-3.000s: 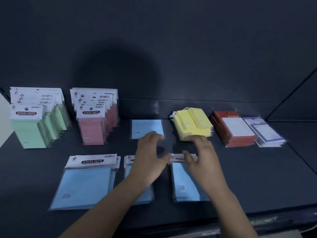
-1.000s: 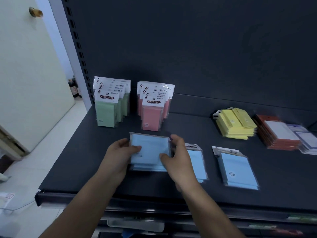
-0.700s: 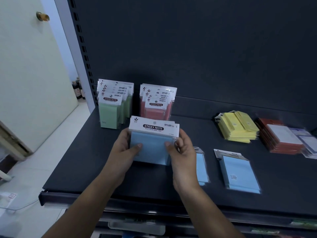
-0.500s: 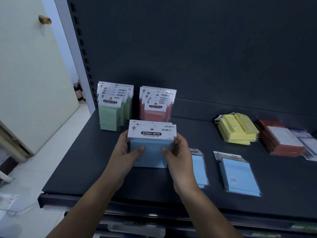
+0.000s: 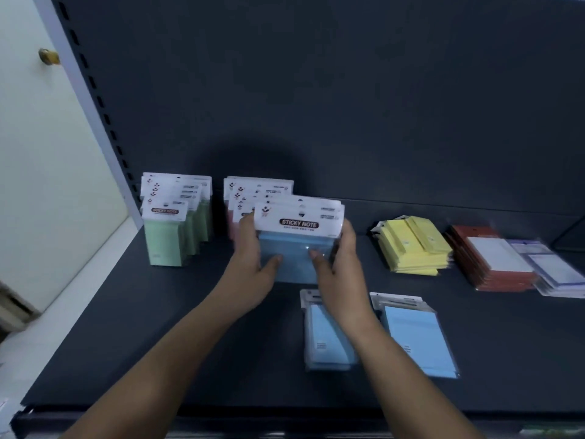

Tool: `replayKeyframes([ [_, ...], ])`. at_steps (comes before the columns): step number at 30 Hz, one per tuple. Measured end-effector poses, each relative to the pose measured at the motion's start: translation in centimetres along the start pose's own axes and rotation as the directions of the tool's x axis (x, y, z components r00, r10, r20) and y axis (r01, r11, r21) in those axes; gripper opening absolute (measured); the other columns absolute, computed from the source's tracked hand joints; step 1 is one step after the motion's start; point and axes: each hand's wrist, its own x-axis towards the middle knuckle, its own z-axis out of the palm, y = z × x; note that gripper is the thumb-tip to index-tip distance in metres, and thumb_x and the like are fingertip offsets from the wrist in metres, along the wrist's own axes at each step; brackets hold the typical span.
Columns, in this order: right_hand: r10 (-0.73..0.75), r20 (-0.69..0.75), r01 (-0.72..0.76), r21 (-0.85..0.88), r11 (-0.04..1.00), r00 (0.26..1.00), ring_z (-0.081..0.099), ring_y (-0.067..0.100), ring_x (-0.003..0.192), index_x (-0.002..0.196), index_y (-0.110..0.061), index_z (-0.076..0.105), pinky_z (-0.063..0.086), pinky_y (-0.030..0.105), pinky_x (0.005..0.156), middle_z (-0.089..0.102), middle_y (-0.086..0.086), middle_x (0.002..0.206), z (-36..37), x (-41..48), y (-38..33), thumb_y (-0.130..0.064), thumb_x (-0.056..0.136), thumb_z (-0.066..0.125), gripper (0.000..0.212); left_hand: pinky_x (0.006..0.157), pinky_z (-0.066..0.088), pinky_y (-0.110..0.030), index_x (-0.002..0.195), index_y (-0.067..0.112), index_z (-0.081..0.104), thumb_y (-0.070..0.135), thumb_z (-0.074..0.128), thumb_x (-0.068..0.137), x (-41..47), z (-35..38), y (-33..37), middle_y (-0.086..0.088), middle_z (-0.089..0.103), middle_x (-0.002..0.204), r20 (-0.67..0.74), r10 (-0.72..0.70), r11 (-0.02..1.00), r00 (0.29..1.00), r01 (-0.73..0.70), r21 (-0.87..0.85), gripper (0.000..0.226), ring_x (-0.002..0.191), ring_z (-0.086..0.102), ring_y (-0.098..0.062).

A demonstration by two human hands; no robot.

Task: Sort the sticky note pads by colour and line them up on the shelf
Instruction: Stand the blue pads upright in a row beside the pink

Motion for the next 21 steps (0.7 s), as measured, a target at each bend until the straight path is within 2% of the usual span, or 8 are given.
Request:
replayKeyframes([
  [1,-0.006,-0.017,0.006,-0.019,1.000,1.000,0.052,-0.010,0.100,0.127,-0.032,0.032,0.039,0.003,0.085,0.053,-0.026,0.110,-0.9,0.8,0.3,-0.002,0.091,0.052,0.050,0.093,0.038,-0.008,0.131,0.020,0.021,-0.003,0.055,0.087,1.0,1.0,0.1,0.006,0.044,0.125,0.004,-0.005,1.000,1.000,0.005,0.008,0.060,0.115,0.045,0.000],
  [3,-0.002,-0.043,-0.001,-0.064,0.998,0.999,0.054,-0.002,0.105,0.132,-0.021,0.032,0.044,0.015,0.090,0.056,-0.015,0.114,-2.6,2.2,1.0,-0.003,0.092,0.052,0.048,0.096,0.040,-0.015,0.129,0.022,0.021,-0.001,0.054,0.088,3.0,3.1,0.1,0.008,0.046,0.123,0.009,-0.019,1.000,1.000,0.019,0.005,0.058,0.113,0.046,-0.002],
  [5,0.009,-0.065,-0.017,-0.123,0.992,0.998,0.051,0.007,0.111,0.134,-0.017,0.029,0.043,0.025,0.095,0.053,-0.005,0.122,-4.0,3.6,1.8,-0.003,0.091,0.052,0.051,0.095,0.034,-0.011,0.128,0.021,0.022,0.001,0.055,0.088,4.6,5.2,-0.2,0.007,0.044,0.124,-0.012,-0.008,0.999,1.000,0.009,0.050,0.057,0.114,0.042,-0.003],
  [7,0.036,-0.075,-0.048,-0.157,0.986,0.997,0.048,0.009,0.115,0.135,-0.015,0.027,0.041,0.025,0.097,0.049,-0.001,0.125,-4.9,4.9,2.8,-0.003,0.091,0.053,0.053,0.092,0.030,-0.003,0.128,0.017,0.023,0.000,0.055,0.087,6.0,6.7,-0.6,0.003,0.042,0.127,-0.015,-0.002,0.998,1.000,0.003,0.066,0.055,0.115,0.039,-0.002],
  [9,0.066,-0.075,-0.079,-0.182,0.980,0.995,0.046,0.009,0.116,0.136,-0.013,0.026,0.038,0.020,0.095,0.047,-0.003,0.124,-5.2,6.1,3.8,-0.002,0.090,0.054,0.055,0.091,0.030,0.001,0.131,0.011,0.024,-0.002,0.055,0.087,7.0,7.9,-1.4,0.003,0.042,0.126,-0.017,-0.009,0.998,1.000,0.010,0.061,0.055,0.115,0.040,-0.001],
  [13,0.129,-0.092,-0.147,-0.220,0.964,0.987,0.047,0.015,0.117,0.132,-0.008,0.030,0.033,0.011,0.088,0.049,0.007,0.129,-5.0,8.3,5.9,0.004,0.087,0.056,0.053,0.097,0.032,-0.017,0.134,0.006,0.026,0.002,0.056,0.088,8.4,9.5,-3.0,-0.005,0.045,0.129,-0.074,-0.077,0.991,0.994,0.085,0.105,0.054,0.121,0.044,-0.015],
  [16,0.176,-0.145,-0.209,-0.255,0.944,0.974,0.048,0.016,0.114,0.135,-0.008,0.030,0.029,0.006,0.080,0.048,0.011,0.132,-4.7,9.1,7.2,0.006,0.086,0.055,0.057,0.099,0.037,-0.025,0.135,0.006,0.026,0.006,0.058,0.088,8.9,10.4,-3.5,-0.009,0.047,0.131,-0.130,-0.158,0.980,0.979,0.171,0.101,0.056,0.120,0.046,-0.019],
  [21,0.263,-0.163,-0.299,-0.267,0.916,0.951,0.052,0.024,0.113,0.134,-0.008,0.029,0.040,0.023,0.084,0.049,0.013,0.132,-4.0,9.3,8.3,0.000,0.089,0.054,0.052,0.100,0.042,-0.039,0.129,0.003,0.030,0.008,0.059,0.088,9.4,11.0,-3.8,-0.015,0.049,0.128,-0.195,-0.234,0.956,0.952,0.262,0.132,0.051,0.117,0.049,-0.025],
])
